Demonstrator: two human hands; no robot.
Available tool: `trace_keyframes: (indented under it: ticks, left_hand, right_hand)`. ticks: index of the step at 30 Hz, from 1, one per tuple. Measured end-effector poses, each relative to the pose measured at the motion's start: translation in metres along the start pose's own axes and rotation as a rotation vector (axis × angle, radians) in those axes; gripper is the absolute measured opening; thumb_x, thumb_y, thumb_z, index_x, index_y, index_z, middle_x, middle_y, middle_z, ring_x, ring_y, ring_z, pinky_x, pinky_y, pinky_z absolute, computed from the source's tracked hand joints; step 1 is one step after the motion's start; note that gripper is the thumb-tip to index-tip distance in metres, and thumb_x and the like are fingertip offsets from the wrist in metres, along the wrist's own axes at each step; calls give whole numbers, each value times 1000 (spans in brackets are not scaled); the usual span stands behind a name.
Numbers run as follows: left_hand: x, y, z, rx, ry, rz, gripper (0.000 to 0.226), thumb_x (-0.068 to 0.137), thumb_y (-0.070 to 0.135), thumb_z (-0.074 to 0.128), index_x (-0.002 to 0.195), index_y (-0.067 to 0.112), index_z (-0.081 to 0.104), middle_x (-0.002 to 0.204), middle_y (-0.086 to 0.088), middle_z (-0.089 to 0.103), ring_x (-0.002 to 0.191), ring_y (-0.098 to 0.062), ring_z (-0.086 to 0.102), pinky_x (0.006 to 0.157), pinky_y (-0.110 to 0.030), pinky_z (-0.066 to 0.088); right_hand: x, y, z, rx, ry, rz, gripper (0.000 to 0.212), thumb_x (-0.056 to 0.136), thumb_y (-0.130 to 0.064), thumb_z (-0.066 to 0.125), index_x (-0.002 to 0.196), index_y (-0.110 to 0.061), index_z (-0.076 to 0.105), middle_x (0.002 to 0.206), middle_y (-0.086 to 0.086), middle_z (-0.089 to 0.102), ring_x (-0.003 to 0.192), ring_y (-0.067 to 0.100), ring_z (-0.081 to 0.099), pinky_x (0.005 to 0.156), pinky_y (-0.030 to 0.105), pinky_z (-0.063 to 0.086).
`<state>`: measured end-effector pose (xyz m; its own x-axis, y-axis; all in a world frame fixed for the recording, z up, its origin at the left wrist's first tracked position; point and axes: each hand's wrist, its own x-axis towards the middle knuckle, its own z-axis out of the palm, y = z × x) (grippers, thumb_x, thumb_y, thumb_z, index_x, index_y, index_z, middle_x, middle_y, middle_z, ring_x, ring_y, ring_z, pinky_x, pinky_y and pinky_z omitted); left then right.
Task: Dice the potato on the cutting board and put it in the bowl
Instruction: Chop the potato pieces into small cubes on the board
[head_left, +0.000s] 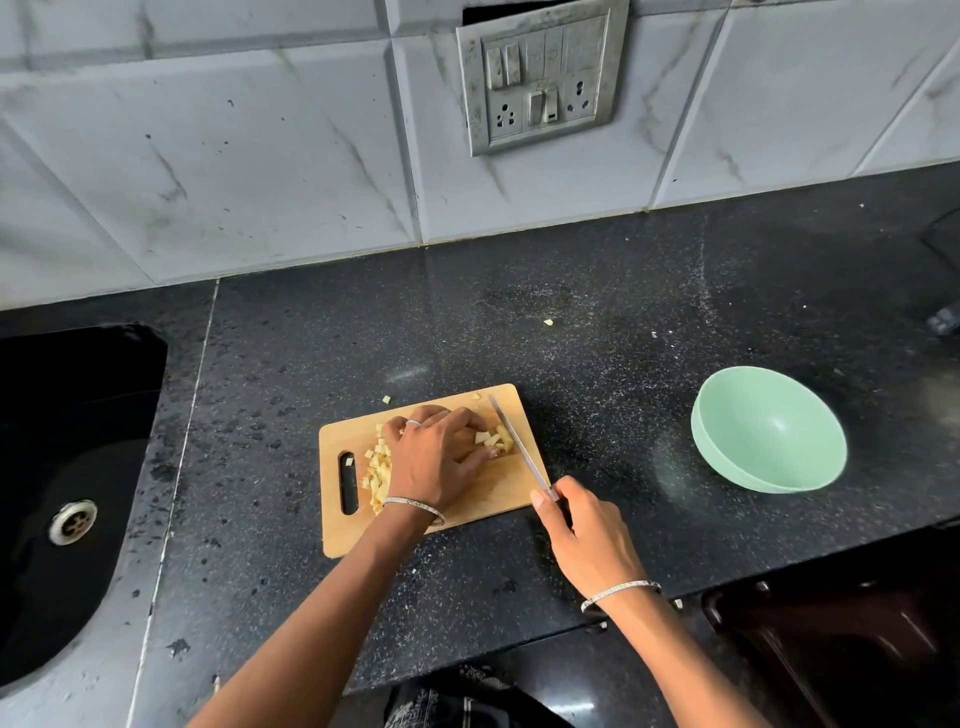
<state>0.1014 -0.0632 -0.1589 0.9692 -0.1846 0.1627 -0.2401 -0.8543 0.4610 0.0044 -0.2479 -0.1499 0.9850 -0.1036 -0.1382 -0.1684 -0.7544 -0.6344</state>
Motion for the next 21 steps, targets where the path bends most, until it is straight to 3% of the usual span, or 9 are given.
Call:
trace_keyframes:
  ticks: [12,16,21]
  left_hand:
    - [1,13,7,43,4,-11,9,77,49,69,80,41,67,100,17,55,96,-10,46,82,-36,22]
    - [-1,6,6,-1,26,-86,11,77,48,67,80,38,66,100,17,52,94,-9,44,83,-37,26]
    - [-6,-4,3,5,12,-130,13,75,48,66,81,37,65,101,15,51,98,-12,46,86,-41,32]
  right_hand:
    - [-3,4,-4,30,7,-10,29,99,-45,44,82,-21,46,56,-8,43,56,17,40,55,37,21]
    - [-2,5,-5,37,-9,-23,29,99,-45,44,81,-23,46,55,-6,44,51,10,40,47,20,28]
    - [-1,2,-2,11,-29,-27,28,99,-46,44,81,-24,44,56,-7,44,50,8,39,47,21,29]
